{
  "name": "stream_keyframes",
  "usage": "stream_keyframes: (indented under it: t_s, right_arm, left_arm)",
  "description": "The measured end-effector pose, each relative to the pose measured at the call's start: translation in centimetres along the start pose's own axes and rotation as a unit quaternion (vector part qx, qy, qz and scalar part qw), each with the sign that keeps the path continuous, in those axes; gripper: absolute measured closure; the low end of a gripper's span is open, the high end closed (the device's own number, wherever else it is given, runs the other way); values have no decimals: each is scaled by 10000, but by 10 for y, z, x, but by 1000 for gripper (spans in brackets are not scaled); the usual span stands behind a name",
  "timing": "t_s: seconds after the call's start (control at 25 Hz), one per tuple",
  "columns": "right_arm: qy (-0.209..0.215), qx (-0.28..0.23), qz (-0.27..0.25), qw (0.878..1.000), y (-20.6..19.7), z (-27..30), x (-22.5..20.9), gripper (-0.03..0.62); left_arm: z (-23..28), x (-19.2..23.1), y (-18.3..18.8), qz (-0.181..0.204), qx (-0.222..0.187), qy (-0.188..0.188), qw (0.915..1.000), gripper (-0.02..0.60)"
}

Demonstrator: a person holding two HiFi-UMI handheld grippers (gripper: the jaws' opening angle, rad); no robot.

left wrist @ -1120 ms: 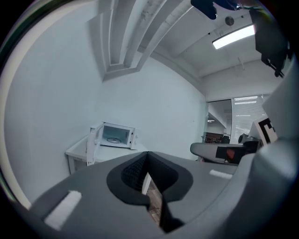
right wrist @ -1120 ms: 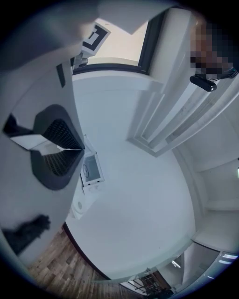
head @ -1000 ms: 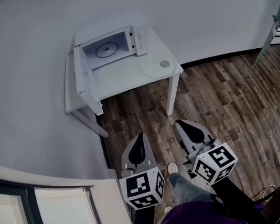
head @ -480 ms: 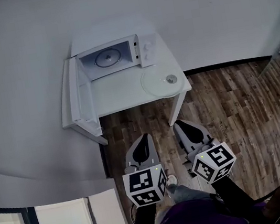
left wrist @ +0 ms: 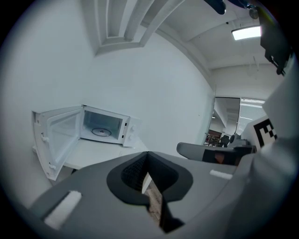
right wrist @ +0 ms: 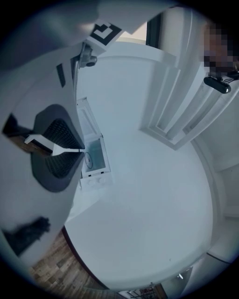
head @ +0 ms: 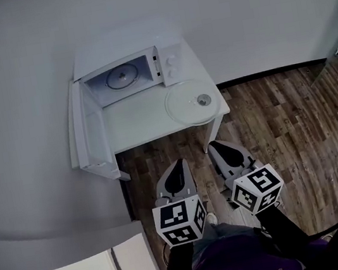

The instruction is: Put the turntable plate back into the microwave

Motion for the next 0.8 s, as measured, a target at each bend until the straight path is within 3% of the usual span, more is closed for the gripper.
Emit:
stream_keyframes:
  t_s: [0.24,0.4,0.48,0.8]
  right_arm:
    - [-183,75,190,9996,-5,24,-31,583]
    - [-398,135,353,9985,-5,49,-59,583]
    - [-515,153,427,9976,-6,62,-73,583]
    - [-1049,358,978,9890,-28,91,-121,555]
  left_arm:
    - [43,3,8,117,44,-164,9998,577]
    - [86,5,18,471,-58,-454,9978,577]
    - [106,9,21,452,-56,-591,9972,577]
    - [173,23,3,117,700,-986,9926,568]
Point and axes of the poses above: the fingertips, and each gripper's own axes: z forward along the fingers, x to its left, y out of its top, the point moved 7 cm from there along -z, backward along the fingers, and after that the axes turned 13 degrees about y, right-handed, at the moved point
